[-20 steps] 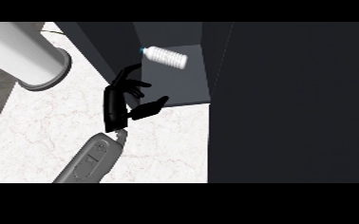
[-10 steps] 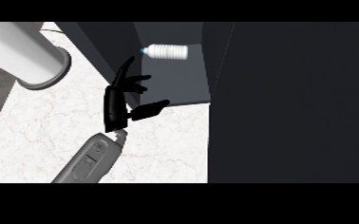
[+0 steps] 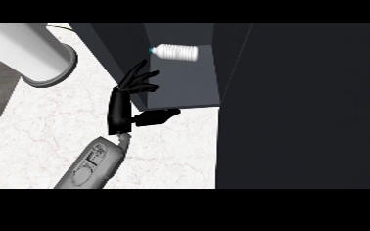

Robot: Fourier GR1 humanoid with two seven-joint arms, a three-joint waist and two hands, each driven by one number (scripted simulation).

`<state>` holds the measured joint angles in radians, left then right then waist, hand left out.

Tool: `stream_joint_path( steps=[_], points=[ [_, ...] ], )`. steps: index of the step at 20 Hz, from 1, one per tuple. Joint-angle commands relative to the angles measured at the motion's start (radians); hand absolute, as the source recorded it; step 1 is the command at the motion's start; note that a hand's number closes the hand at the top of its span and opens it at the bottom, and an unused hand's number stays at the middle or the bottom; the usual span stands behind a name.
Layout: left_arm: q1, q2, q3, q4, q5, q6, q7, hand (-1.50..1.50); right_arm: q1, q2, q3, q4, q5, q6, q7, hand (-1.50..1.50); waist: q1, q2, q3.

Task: Pick up the bottled water, place it into the cabinet and close the cabinet

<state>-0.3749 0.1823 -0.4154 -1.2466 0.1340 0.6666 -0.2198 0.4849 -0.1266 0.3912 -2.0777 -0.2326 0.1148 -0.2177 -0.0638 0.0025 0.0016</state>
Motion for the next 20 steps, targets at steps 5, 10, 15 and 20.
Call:
stream_joint_path(
  steps=[5,10,15,20],
  points=[
    [-0.185,-0.038,0.189,0.14,0.184,-0.233,-0.166,-1.5,0.055,0.0,0.01,-0.024,0.011,-0.019,-0.018,-1.5,0.025,0.005,-0.003],
    [-0.188,-0.066,0.193,0.12,0.224,-0.296,-0.172,-1.5,0.037,0.002,-0.001,-0.033,0.011,-0.038,0.007,-1.5,0.043,0.002,-0.002],
    [-0.056,-0.04,0.16,-0.032,0.23,-0.338,-0.154,-1.5,0.099,0.013,0.054,-0.062,0.048,-0.068,-0.02,-1.5,0.057,-0.005,-0.002],
    [0.025,-0.075,0.109,-0.196,0.219,-0.318,-0.061,-1.5,0.067,0.027,0.078,-0.029,0.064,-0.08,-0.034,-1.5,0.064,-0.005,-0.001]
  ],
)
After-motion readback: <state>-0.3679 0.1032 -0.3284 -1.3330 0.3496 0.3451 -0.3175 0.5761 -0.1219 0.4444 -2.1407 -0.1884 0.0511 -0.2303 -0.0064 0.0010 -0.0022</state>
